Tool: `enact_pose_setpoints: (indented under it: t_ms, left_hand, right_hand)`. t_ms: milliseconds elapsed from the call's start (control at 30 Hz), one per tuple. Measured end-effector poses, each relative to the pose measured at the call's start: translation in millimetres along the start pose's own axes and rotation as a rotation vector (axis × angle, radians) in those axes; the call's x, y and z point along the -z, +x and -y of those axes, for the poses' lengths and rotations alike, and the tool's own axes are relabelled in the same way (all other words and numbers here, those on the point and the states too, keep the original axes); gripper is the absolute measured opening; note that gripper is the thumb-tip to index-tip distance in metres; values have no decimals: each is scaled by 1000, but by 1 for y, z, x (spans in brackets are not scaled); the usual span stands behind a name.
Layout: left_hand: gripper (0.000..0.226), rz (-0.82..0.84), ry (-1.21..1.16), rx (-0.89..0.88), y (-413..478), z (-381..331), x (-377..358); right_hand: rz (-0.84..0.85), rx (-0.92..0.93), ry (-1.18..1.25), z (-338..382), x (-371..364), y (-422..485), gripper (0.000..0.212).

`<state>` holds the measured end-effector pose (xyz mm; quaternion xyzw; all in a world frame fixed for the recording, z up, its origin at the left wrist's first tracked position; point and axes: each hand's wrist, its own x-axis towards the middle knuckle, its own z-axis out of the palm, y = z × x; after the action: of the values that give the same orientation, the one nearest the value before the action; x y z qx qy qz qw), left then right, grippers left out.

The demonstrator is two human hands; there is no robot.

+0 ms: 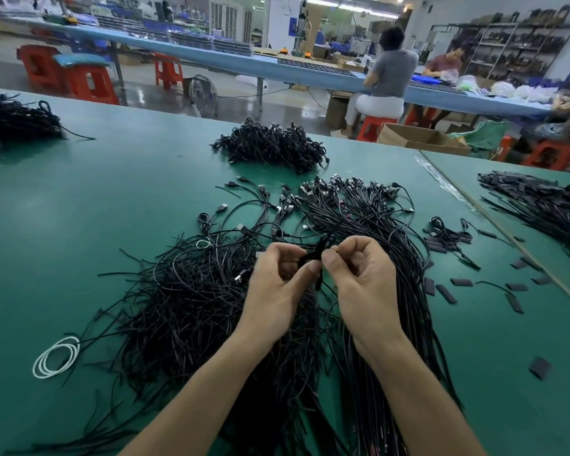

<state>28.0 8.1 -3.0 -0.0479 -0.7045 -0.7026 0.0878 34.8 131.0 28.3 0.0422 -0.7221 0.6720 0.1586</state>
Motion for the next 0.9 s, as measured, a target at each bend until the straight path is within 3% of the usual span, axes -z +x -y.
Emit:
enact_pose_setpoints:
  t_ms: [100,200,233,300,467,533,600,700,767,900]
  left_hand:
    - [39,-47,2,24,1,-1,6]
    - [28,38,-282,152,0,-1,6]
    - [20,52,-423,198,1,-2,7]
    - [25,66,-646,260,2,-6,8]
    - [29,86,-819,254,4,-17,12]
    - [21,77,-867,224,3,-18,13]
    - [9,84,-786,149,1,-14,16]
    - [32,124,-508,-14,-3,-4,23]
    - [36,129,-299,-85,-6,2,26]
    - [38,48,47,-51,-9,10,22]
  right_hand:
    - [60,-102,195,2,-3,0,20]
    - [133,-192,341,4,1,-1,19]
    - [155,-210,357,5,3,-1,17]
    - [178,-248,335,3,3,-4,17]
    - [194,-316,346,-9,-1,-13,26]
    - [228,-307,328,-12,-2,-15,29]
    - [238,-295,303,-15,-3,-16,31]
    - [228,-271,272,-14,-2,-13,32]
    - [200,-217,172,-13,1,-8,32]
    - [139,-56,-51,-13,3,-1,31]
